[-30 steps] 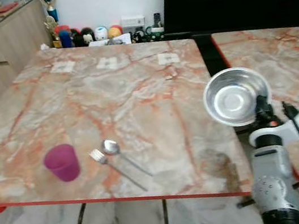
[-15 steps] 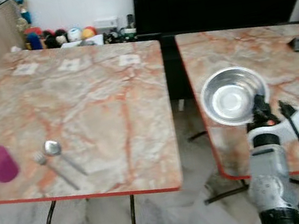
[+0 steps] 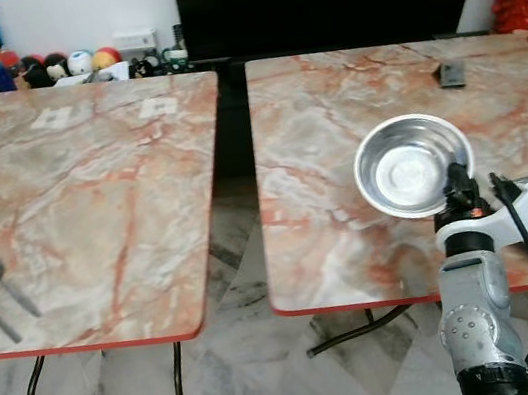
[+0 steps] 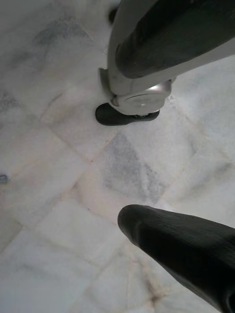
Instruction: Setting the table
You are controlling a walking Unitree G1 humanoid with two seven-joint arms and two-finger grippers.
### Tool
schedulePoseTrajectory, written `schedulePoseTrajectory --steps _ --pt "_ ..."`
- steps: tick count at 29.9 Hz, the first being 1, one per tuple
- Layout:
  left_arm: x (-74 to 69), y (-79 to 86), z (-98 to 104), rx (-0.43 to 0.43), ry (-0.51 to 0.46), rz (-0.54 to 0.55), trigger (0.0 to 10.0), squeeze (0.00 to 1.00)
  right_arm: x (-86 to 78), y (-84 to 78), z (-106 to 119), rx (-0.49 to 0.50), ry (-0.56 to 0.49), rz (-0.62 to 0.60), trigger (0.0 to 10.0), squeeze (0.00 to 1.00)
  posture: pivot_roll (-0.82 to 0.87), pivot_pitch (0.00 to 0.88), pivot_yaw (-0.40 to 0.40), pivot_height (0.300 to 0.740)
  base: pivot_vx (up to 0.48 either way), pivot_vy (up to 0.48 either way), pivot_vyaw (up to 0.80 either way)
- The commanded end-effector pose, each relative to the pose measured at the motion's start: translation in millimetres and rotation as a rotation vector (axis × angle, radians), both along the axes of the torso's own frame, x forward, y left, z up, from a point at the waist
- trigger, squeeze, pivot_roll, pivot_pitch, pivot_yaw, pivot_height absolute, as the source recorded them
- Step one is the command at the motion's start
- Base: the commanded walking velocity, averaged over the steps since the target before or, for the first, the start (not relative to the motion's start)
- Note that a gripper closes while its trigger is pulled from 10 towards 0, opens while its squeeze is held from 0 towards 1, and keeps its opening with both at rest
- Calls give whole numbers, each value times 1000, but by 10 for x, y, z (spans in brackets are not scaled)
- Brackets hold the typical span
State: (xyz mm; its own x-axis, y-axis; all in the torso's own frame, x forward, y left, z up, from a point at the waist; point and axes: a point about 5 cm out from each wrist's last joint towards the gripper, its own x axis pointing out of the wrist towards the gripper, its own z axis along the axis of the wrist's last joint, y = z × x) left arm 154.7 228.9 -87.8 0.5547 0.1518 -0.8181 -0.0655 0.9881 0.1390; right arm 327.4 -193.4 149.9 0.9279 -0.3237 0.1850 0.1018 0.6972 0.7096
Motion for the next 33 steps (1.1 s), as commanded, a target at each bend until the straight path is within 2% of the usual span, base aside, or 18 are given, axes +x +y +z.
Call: schedulePoseTrajectory --steps 1,6,10,11,14,20,24,25,30,33 --pt "-61 -56 -39 -6 25 -15 10000 0 -24 -110 15 -7 1 -46 10000 0 2 93 -12 740 0 -446 0" --pt "-45 -67 -34 -4 20 -15 10000 0 -42 -180 41 -6 7 -109 10000 0 1 94 -12 740 0 -226 0" --pt "-22 -78 -28 -4 13 -16 10000 0 -134 -309 45 -40 41 -244 10000 0 -1 95 -10 740 0 0 0" --pt "-9 -82 -24 -5 10 -18 10000 0 -187 -384 45 -19 51 -307 10000 0 -2 96 -10 740 0 0 0" --pt "3 -90 -20 -5 9 -24 10000 0 -241 -500 43 -6 77 -380 10000 0 -11 95 -6 740 0 0 0" --pt "40 -129 -14 -7 3 -34 10000 0 -166 -522 54 -16 92 -367 10000 0 -8 92 -6 740 0 0 0" --pt "42 -143 -16 -8 3 -36 10000 0 -119 -502 39 17 96 -359 10000 0 -8 92 -6 740 0 0 0" --pt "31 -140 -20 -8 6 -35 10000 0 -76 -503 10 64 117 -368 10000 0 -8 92 -6 740 0 0 0" --pt "8 -109 -23 -6 11 -34 10000 0 -7 -524 -49 129 169 -394 10000 0 2 90 -3 740 0 0 0" --pt "4 -100 -21 -6 10 -36 10000 0 1 -542 -62 138 187 -414 10000 0 5 89 -4 740 0 0 0"
